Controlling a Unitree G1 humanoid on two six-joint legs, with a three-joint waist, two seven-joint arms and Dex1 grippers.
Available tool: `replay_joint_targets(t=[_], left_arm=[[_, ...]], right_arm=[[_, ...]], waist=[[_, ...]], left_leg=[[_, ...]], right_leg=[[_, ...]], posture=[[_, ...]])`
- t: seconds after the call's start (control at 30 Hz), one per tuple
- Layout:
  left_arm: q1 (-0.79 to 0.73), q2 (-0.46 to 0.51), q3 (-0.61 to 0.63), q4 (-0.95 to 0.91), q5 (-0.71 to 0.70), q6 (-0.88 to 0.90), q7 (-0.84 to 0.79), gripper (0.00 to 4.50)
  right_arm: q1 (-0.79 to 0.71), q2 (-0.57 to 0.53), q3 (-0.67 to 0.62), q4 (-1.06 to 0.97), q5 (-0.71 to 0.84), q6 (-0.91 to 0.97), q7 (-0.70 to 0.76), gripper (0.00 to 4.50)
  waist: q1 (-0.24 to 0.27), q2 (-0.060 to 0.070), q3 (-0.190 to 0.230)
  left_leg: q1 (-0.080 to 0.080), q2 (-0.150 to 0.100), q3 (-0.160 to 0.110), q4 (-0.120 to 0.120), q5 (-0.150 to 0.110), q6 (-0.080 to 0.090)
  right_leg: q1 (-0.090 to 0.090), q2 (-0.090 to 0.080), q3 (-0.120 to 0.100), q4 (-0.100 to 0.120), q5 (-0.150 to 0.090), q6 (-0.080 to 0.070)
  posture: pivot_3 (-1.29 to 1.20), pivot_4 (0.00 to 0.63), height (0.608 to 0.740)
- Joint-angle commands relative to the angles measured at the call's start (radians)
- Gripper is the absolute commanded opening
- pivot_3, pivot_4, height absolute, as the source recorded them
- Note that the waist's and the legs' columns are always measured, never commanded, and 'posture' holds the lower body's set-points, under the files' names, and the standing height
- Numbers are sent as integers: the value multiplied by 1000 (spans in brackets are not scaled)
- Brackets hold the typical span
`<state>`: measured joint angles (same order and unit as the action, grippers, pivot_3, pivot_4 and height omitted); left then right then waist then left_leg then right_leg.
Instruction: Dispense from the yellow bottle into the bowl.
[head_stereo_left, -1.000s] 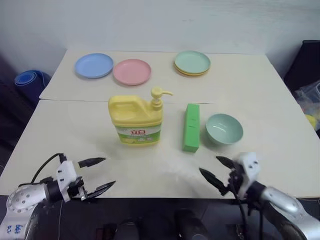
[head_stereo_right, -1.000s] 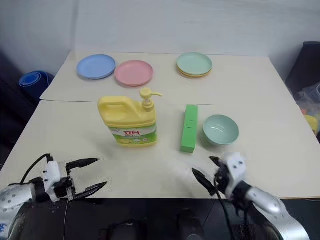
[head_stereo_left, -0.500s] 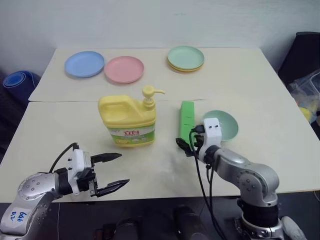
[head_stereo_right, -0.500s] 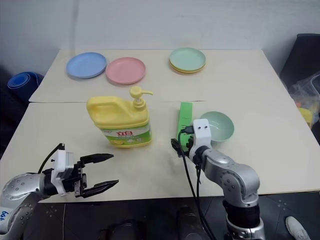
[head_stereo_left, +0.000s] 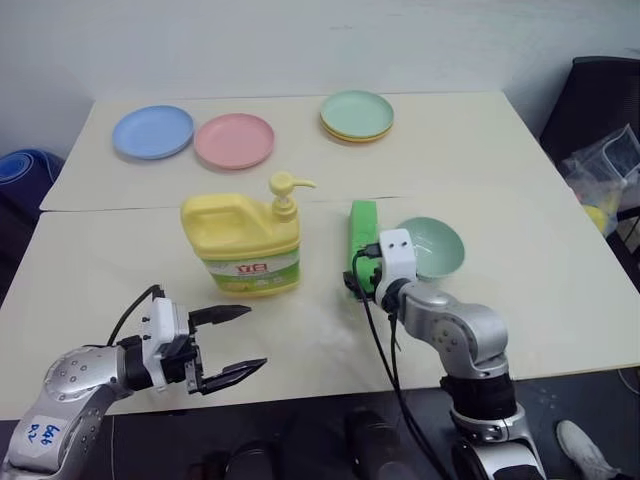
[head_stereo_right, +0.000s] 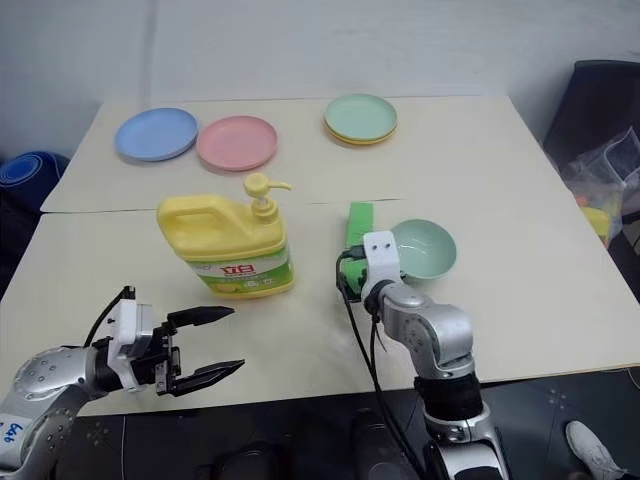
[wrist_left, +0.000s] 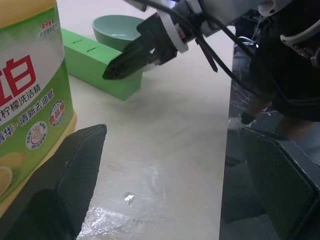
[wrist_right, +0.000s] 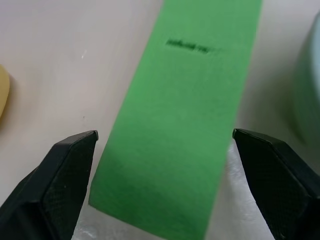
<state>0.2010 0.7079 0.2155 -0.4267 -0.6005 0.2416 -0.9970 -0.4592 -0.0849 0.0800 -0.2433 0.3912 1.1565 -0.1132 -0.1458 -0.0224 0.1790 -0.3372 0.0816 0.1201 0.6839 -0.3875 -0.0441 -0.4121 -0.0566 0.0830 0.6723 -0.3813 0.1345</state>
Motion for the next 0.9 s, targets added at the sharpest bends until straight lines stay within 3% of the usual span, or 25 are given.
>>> replay_joint_targets(t=[0.03, 0.2, 0.37, 0.47, 0.7, 0.8, 0.9], left_arm=[[-6, -8, 0, -28, 4, -15, 5, 4472], [-25, -17, -1, -26, 2, -13, 8, 4500], [-102, -50, -1, -19, -18, -9, 35, 4500], [-129, -60, -19, -26, -30, 14, 39, 4500], [-157, -88, -41, -23, -32, 24, 50, 4500], [-166, -93, -64, -3, -17, 12, 33, 4500], [-174, -88, -71, 11, -10, 4, 21, 4500]], right_arm=[[-24, 13, -4, 31, -20, -3, 26, 4500], [-30, 10, -31, 14, -23, 7, 61, 3321], [-22, -41, -86, -127, 23, 51, 133, 3321], [-63, -39, -245, -249, 91, 62, 147, 3321], [-87, -233, -582, -322, 138, 121, 173, 3321], [-51, -305, -612, -308, 187, 181, 244, 3321], [-67, -321, -524, -325, 265, 216, 329, 3497]], waist=[[-1, 0, 0], [-2, 0, 0], [2, 0, 0], [2, 1, 0], [8, 0, 0], [7, 1, 0], [-4, 1, 1]], left_leg=[[0, 0, 0, 0, 0, 0], [0, 0, 0, 0, 0, 0], [0, 0, -2, 1, 0, 0], [-1, 0, -2, 1, 0, 0], [-1, -1, -6, 0, 0, 0], [-1, -2, -4, 0, 0, 0], [0, 0, -1, 0, 0, 0]], right_leg=[[0, 0, 0, 0, 0, 0], [0, 0, -1, 1, 0, 0], [0, -2, -1, 1, 0, 0], [0, -2, -2, 2, 0, 0], [2, -4, -5, 0, 0, 0], [2, -2, -4, 0, 0, 0], [2, 1, 2, -2, 0, 0]], posture=[[0, 150, 740], [0, 150, 740], [0, 150, 740], [0, 150, 740], [0, 150, 740], [0, 150, 740], [0, 150, 740]])
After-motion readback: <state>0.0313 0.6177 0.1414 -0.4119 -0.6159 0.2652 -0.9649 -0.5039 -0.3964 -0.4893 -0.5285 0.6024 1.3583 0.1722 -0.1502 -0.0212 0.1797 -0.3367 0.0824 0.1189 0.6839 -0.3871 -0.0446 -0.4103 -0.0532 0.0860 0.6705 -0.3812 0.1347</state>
